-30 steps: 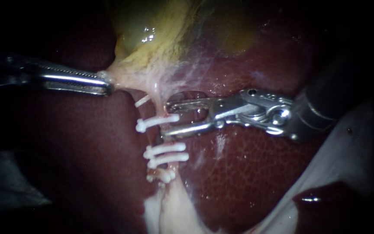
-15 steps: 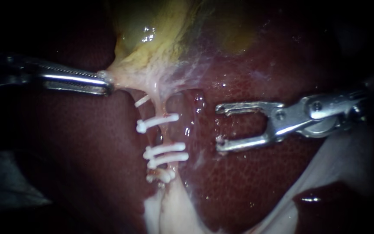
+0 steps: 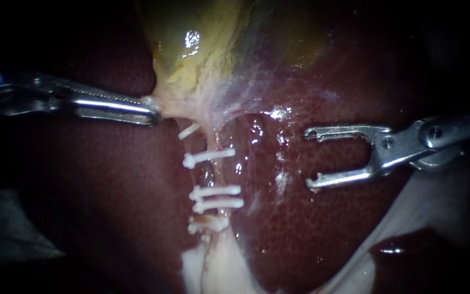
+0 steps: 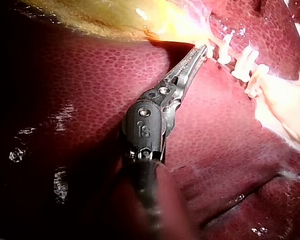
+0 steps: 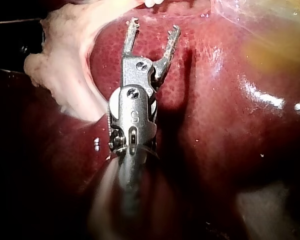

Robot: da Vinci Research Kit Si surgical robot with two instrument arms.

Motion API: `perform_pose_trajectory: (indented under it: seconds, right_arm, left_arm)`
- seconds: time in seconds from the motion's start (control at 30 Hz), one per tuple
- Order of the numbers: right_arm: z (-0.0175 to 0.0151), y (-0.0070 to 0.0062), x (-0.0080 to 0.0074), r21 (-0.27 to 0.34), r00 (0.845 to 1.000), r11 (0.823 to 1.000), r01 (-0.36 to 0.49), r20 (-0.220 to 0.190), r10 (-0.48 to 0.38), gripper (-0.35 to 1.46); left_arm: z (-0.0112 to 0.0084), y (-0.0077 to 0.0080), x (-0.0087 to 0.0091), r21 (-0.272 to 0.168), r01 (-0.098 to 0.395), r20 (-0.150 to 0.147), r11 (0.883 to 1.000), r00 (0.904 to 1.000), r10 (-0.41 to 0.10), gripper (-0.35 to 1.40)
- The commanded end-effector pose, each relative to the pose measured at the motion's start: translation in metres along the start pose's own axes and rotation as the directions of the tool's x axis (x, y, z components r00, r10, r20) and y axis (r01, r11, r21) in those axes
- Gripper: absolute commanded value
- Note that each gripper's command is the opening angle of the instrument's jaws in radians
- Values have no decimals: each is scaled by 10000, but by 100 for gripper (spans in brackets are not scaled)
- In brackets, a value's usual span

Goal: Going back third clip right tube

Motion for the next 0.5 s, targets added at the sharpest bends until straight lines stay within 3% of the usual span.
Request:
perform_pose_trajectory:
  seconds: [0.03, 0.2, 0.5]
  right_arm:
    - [0, 0, 0, 15, 10000, 10000, 4, -5, -4, 49]
    - [-1, -1, 0, 20, 10000, 10000, 6, -6, -6, 49]
    - [0, -2, 1, 22, 10000, 10000, 7, -7, -7, 49]
  left_arm:
    - [5, -3, -3, 33, 60, 42, 10000, 10000, -60, -35]
    - [14, -8, -7, 15, 36, 101, 10000, 9999, -36, -35]
    - [14, -6, -7, 19, 38, 131, 10000, 9999, -38, -35]
